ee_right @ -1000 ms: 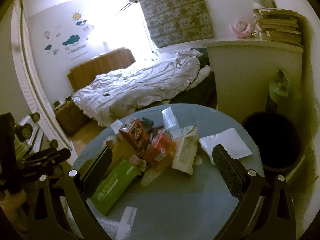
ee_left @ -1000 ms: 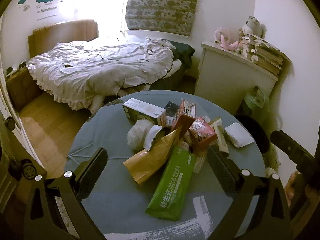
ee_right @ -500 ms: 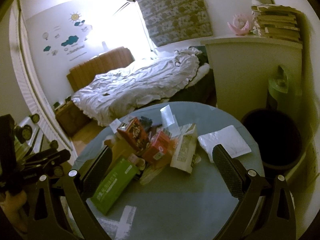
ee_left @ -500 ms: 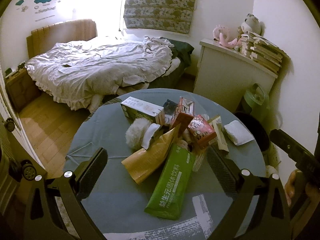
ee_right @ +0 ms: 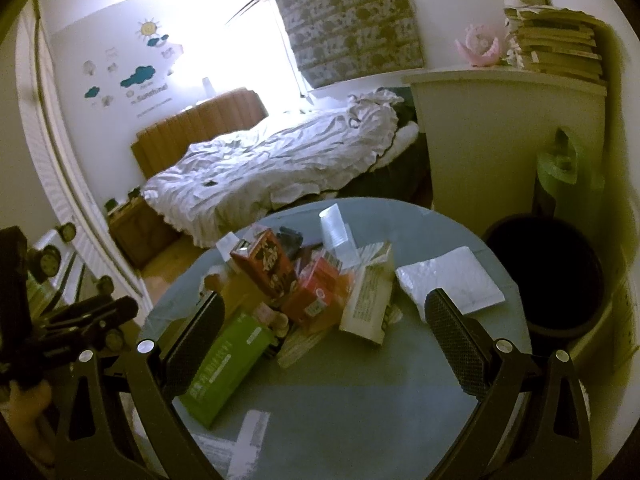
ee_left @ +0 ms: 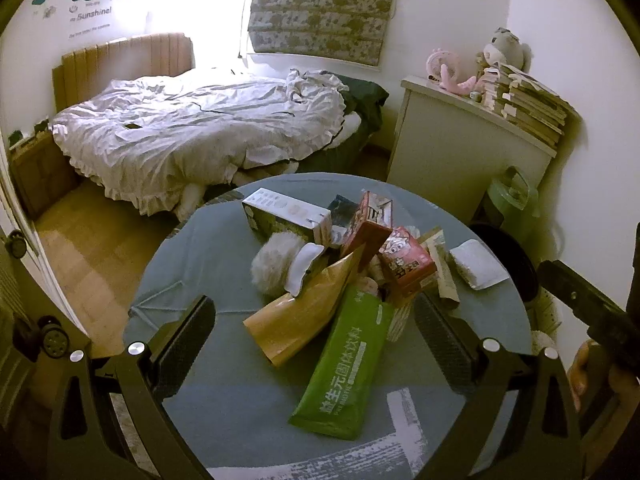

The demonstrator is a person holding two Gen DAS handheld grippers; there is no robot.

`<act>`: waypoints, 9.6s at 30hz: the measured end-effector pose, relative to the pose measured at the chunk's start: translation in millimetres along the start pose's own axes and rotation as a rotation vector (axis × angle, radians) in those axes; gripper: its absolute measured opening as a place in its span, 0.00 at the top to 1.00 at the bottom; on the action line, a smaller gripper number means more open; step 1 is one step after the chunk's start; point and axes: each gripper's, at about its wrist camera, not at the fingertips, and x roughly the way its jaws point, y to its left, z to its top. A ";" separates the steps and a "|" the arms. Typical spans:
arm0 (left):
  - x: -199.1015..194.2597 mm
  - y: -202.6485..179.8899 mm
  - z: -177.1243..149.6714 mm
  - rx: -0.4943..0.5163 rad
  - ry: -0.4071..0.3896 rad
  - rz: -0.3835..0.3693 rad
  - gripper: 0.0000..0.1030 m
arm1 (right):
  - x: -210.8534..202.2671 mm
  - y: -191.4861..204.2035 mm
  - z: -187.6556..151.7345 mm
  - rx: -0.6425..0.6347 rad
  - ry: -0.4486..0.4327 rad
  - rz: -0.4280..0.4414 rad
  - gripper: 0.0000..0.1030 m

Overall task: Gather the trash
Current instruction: 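Grasp the white milk carton with the right tool while the left tool grasps the white fluffy item, then carry the carton and fluffy item to the black bin and release both, then grasp the brown paper bag with the left tool while the right tool grasps a pink box, then carry the paper bag and pink box to the bin and release both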

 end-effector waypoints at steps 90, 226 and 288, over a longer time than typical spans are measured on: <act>132.1 101.5 13.1 -0.166 0.183 -0.172 0.62 | 80.6 -106.7 42.7 0.256 0.240 0.320 0.59; 93.6 49.2 9.1 0.033 0.024 -0.348 0.62 | 111.5 -6.6 77.7 -0.052 0.153 0.292 0.68; 308.0 -339.5 52.0 0.144 0.436 -0.797 0.38 | 110.3 -371.8 -20.5 0.834 0.177 -0.246 0.37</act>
